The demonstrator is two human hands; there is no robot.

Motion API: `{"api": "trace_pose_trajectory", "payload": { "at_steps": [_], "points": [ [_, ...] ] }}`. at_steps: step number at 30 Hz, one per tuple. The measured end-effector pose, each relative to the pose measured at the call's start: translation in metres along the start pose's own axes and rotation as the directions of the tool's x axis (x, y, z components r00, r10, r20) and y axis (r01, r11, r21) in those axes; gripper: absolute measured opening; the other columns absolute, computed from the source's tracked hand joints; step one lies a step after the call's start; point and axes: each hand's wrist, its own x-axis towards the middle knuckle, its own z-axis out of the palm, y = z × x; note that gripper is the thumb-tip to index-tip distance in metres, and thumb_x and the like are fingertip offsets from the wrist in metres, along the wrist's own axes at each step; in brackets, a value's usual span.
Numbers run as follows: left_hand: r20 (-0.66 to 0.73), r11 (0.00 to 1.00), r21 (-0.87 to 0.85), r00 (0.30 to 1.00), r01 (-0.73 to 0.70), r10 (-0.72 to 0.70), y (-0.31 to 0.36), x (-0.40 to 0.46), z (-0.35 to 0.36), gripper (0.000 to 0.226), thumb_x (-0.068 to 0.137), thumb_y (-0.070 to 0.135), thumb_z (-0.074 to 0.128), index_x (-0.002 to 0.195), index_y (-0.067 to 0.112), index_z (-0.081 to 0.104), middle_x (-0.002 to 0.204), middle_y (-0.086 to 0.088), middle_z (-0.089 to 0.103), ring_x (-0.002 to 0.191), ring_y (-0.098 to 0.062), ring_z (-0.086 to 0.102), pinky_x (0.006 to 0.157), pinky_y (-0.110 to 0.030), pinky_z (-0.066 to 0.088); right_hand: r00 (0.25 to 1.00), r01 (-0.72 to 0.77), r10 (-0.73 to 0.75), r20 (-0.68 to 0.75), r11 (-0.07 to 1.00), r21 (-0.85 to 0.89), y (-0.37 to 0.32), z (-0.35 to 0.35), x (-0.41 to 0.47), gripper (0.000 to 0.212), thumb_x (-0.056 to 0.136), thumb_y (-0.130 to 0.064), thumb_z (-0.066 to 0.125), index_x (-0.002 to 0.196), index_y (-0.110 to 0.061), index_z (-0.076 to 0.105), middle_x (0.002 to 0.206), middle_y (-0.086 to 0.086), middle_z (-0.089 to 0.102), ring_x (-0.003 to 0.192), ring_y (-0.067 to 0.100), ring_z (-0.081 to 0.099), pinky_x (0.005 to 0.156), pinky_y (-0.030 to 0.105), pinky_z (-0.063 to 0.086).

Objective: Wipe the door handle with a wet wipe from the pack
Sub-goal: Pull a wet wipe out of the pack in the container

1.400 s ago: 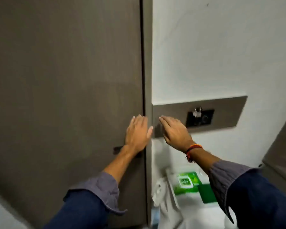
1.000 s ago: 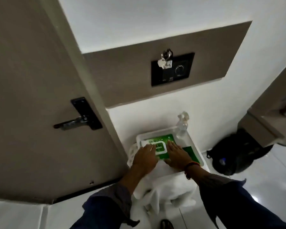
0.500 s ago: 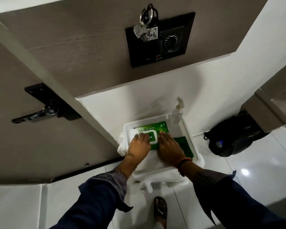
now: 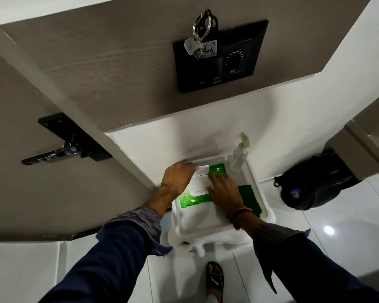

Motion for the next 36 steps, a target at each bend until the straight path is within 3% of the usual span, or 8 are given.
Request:
{"api": "trace_pose_trajectory", "payload": {
  "at_steps": [3,11,15,20,26,30,33,36],
  "points": [
    [-0.024,1.0,-0.017,1.0,0.004,-0.004,-0.002,-0.002,0.003,0.024,0.104,0.037,0.047,0.116,0.029,0.065,0.111,-0.002,0.068,0.1,-0.026,0.068,0.081,-0.038,0.058,1.0,-0.022,0.022,0.001,0.999,-0.04,-0.008,0.002,0.006,0.03,0.087,-0.016,0.071,0.116,-0.01,0.074,0.115,0.019,0.068,0.101,0.039,0.066,0.083,0.045,0.058],
    [-0.134,0.991,-0.066,0.985,-0.115,0.106,0.007,-0.018,0.001,0.019,0.102,0.023,0.054,0.108,0.017,0.071,0.106,-0.006,0.071,0.099,-0.026,0.067,0.081,-0.038,0.056,0.972,0.111,-0.066,-0.225,0.975,0.193,0.0,-0.007,-0.003,0.009,0.073,-0.001,0.075,0.076,-0.01,0.075,0.128,0.017,0.063,0.114,0.037,0.059,0.095,0.044,0.053],
    [-0.041,0.971,0.012,0.97,-0.238,0.238,0.007,-0.025,0.006,0.023,0.1,0.029,0.056,0.109,0.014,0.072,0.104,-0.009,0.069,0.097,-0.03,0.063,0.08,-0.043,0.054,0.965,0.26,-0.243,-0.097,0.93,0.258,0.009,-0.009,-0.01,0.022,0.074,0.009,0.069,0.091,-0.004,0.076,0.135,0.015,0.067,0.116,0.038,0.064,0.1,0.046,0.053],
    [0.191,0.952,0.158,0.954,-0.262,0.231,0.012,-0.041,0.019,0.03,0.092,0.011,0.057,0.119,0.021,0.065,0.12,-0.003,0.06,0.113,-0.026,0.056,0.085,-0.039,0.044,0.984,0.127,-0.152,0.089,0.962,0.242,0.009,-0.001,-0.017,0.03,0.09,0.001,0.059,0.118,-0.005,0.066,0.119,0.013,0.071,0.115,0.034,0.065,0.121,0.041,0.038],
    [0.224,0.945,0.195,0.95,-0.262,0.217,0.016,-0.042,0.013,0.031,0.085,0.008,0.064,0.114,0.018,0.068,0.122,-0.005,0.06,0.115,-0.029,0.055,0.092,-0.045,0.043,0.978,-0.008,-0.05,0.203,0.961,0.277,-0.003,-0.012,-0.015,0.041,0.095,-0.004,0.058,0.136,-0.009,0.061,0.126,0.013,0.067,0.116,0.033,0.063,0.089,0.041,0.054],
    [0.004,0.954,-0.298,1.0,0.026,-0.026,0.004,-0.052,-0.001,0.031,0.088,0.003,0.058,0.114,0.011,0.072,0.115,-0.01,0.071,0.11,-0.028,0.062,0.092,-0.04,0.053,0.983,-0.17,0.121,0.135,0.875,0.454,-0.016,-0.018,-0.012,0.022,0.096,-0.006,0.065,0.116,0.0,0.073,0.113,0.017,0.074,0.104,0.032,0.068,0.079,0.024,0.045],
    [-0.055,0.697,-0.672,0.923,0.248,-0.382,-0.001,-0.068,-0.016,0.025,0.088,0.003,0.06,0.107,0.01,0.074,0.104,-0.011,0.077,0.094,-0.021,0.07,0.087,-0.031,0.056,0.958,-0.277,0.265,0.113,0.74,0.613,-0.035,-0.028,-0.013,0.012,0.094,-0.002,0.069,0.097,0.008,0.074,0.089,0.018,0.069,0.085,0.026,0.062,0.07,0.025,0.037],
    [-0.029,0.492,-0.837,0.879,0.238,-0.475,-0.01,-0.094,-0.038,0.013,0.083,0.006,0.071,0.092,0.015,0.072,0.083,-0.007,0.073,0.074,-0.014,0.066,0.069,-0.023,0.051,0.93,-0.322,0.316,0.188,0.454,0.831,-0.073,-0.048,-0.02,0.008,0.094,0.008,0.065,0.088,0.008,0.071,0.085,0.023,0.067,0.083,0.027,0.063,0.079,0.041,0.052]
  ]
}}
